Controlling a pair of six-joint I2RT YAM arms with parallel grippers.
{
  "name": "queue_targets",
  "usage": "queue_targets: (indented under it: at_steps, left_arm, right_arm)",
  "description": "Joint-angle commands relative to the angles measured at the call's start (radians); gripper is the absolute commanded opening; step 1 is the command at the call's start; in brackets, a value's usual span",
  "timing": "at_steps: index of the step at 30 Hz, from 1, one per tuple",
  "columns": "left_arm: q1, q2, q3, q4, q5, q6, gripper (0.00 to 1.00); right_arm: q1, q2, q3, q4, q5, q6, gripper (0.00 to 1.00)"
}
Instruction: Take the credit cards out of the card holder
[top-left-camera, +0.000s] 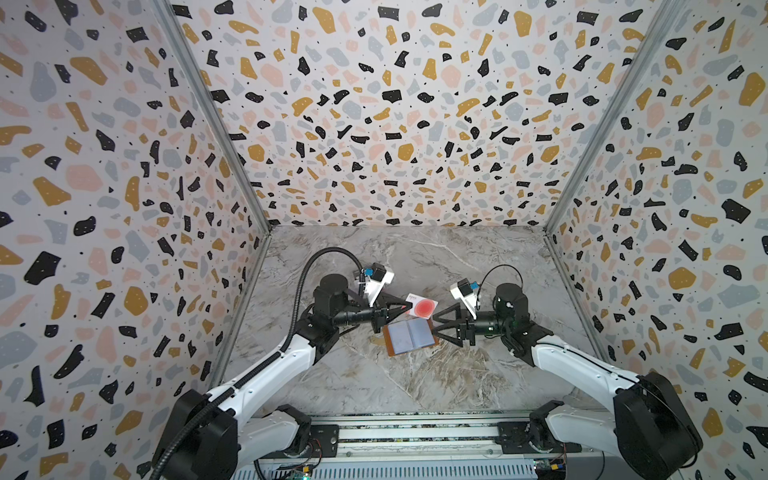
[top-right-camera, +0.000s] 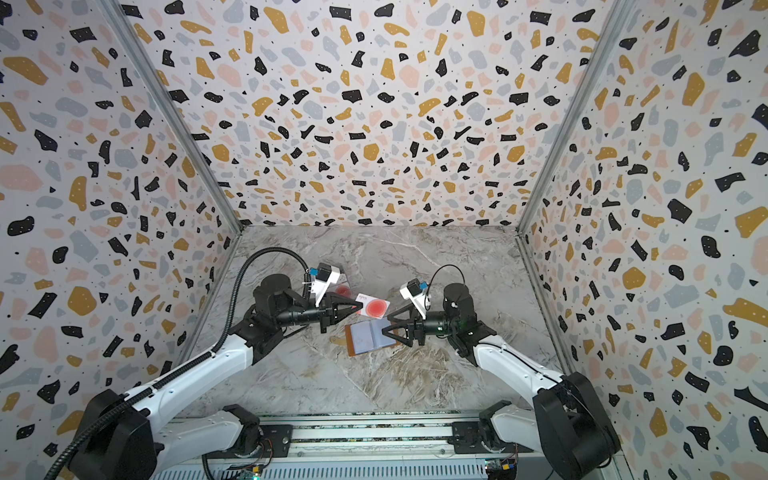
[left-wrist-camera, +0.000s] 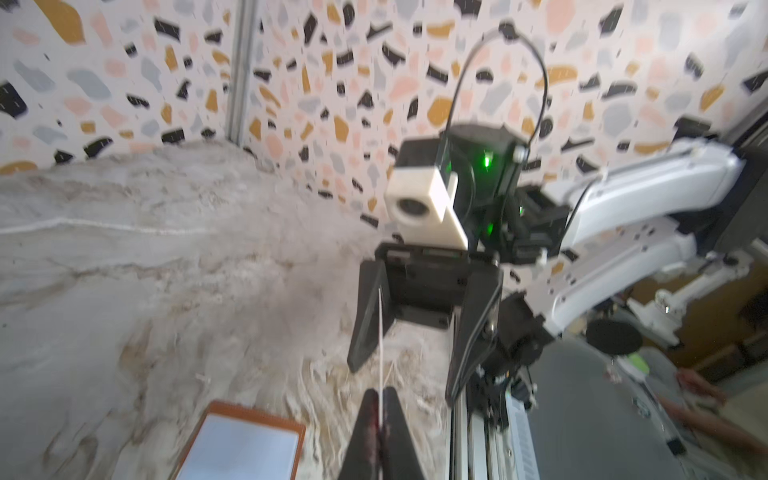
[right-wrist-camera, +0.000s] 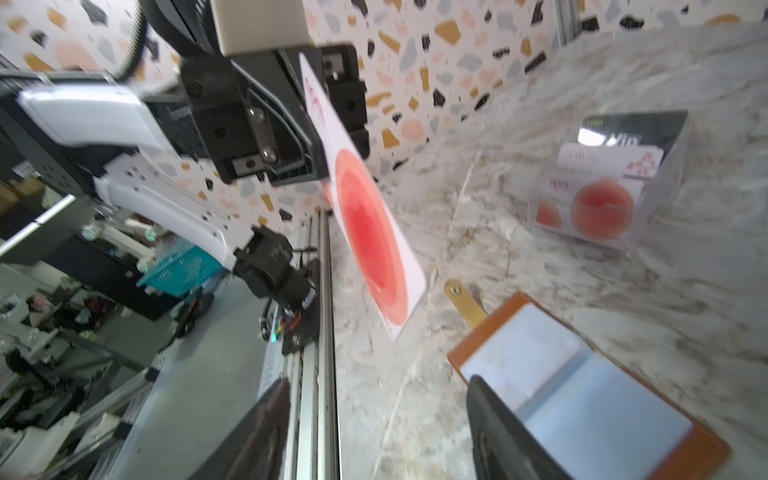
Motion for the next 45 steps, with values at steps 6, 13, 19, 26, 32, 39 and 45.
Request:
queue_targets:
  at_steps: [6, 13, 19, 26, 32, 39, 45]
  left_arm:
    - [-0.002, -0.001, -0.125, 0.553, -0.112, -0.348, 0.0]
    - [-0.003, -0.01, -0.167, 0.658, -0.118, -0.412, 0.0]
    - [-0.004, -0.007, -0.208, 0.716, -0.137, -0.441, 0.0]
    - [-0.005, 0.002, -0.223, 0.736, -0.139, -0.446, 0.0]
    - [-0.005, -0.003, -0.221, 0.72, -0.131, -0.444, 0.12]
    - [-0.004, -0.075, -0.029, 0.064, -0.101, -0.061, 0.43]
    - [0.0, -0.052, 0.305, -0.736, -0.147, 0.493, 0.46]
  right_arm:
    - [0.044, 0.076, 0.01, 0.557, 0.057, 0.291, 0.53]
    - [0.06, 0.17, 0.063, 0.703, 0.085, 0.371, 0.42]
    - [0.061, 0.184, 0.087, 0.753, 0.091, 0.396, 0.36]
    - [0.066, 0.177, 0.102, 0.711, 0.087, 0.378, 0.22]
    - [0.064, 0.165, 0.119, 0.634, 0.068, 0.352, 0.0]
    - [0.028, 0.082, 0.148, 0.311, -0.011, 0.191, 0.0]
    - [0.015, -0.004, 0.253, -0.327, 0.009, -0.216, 0.0]
